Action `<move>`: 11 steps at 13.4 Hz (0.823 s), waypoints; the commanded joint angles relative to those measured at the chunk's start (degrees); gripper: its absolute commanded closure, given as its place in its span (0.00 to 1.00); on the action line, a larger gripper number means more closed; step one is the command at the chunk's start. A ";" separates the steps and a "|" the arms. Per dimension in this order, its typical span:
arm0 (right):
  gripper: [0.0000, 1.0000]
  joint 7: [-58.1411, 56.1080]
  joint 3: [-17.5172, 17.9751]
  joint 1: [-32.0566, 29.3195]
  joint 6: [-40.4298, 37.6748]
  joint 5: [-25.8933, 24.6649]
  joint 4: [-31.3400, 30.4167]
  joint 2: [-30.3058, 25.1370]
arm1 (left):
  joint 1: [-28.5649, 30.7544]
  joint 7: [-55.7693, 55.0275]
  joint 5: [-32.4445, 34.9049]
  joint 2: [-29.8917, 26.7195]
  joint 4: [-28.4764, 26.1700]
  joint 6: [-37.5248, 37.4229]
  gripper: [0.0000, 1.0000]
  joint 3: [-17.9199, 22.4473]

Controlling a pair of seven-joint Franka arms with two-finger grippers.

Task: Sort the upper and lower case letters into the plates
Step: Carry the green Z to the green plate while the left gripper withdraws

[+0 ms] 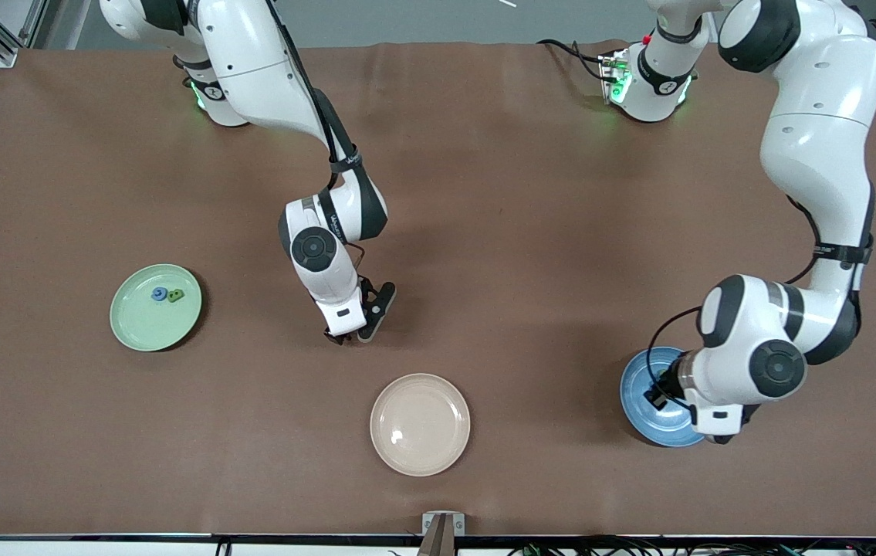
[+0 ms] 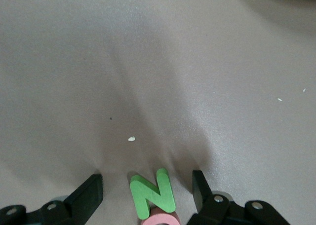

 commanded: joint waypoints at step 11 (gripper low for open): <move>0.95 -0.36 0.69 -2.31 -0.83 1.04 -0.28 -0.70 | 1.45 3.70 0.41 -6.36 -0.28 -4.78 0.00 -3.90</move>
